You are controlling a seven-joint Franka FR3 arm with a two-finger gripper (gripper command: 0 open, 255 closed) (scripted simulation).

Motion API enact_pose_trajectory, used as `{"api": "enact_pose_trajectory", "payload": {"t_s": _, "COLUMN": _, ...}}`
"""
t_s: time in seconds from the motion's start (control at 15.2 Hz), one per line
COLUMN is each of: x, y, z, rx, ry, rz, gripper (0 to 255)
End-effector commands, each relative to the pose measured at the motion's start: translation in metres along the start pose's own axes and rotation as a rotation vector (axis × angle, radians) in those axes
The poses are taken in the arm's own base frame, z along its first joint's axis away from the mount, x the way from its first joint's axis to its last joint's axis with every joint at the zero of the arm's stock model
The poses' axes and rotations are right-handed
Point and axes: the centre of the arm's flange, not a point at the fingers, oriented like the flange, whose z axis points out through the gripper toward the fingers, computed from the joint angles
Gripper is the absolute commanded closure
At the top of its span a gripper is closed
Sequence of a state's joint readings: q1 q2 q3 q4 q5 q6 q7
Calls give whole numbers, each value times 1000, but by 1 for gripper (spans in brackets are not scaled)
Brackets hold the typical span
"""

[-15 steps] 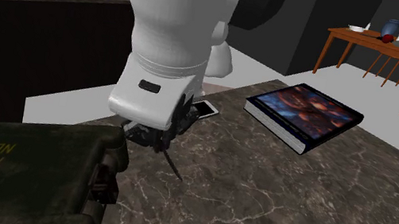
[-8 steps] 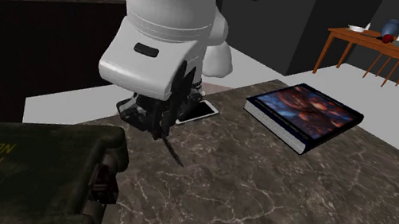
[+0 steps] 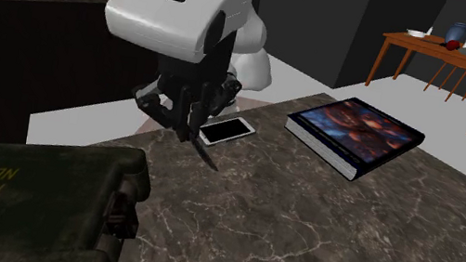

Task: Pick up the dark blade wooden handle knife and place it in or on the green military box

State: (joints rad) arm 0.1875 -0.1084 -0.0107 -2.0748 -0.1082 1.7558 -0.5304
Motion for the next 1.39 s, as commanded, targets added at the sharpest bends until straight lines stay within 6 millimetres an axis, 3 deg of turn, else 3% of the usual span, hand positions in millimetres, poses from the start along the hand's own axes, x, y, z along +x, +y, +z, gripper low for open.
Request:
{"api": "enact_pose_trajectory", "payload": {"t_s": 0.0, "x": -3, "y": 1, "z": -10, "rx": 0, "ry": 0, "rz": 0, "gripper": 255}}
{"api": "enact_pose_trajectory", "payload": {"t_s": 0.4, "x": -10, "y": 0, "z": -39, "rx": 0, "ry": 0, "rz": 0, "gripper": 255}}
{"api": "enact_pose_trajectory", "payload": {"t_s": 1.32, "x": -59, "y": 178, "z": -36, "rx": 0, "ry": 0, "rz": 0, "gripper": 255}}
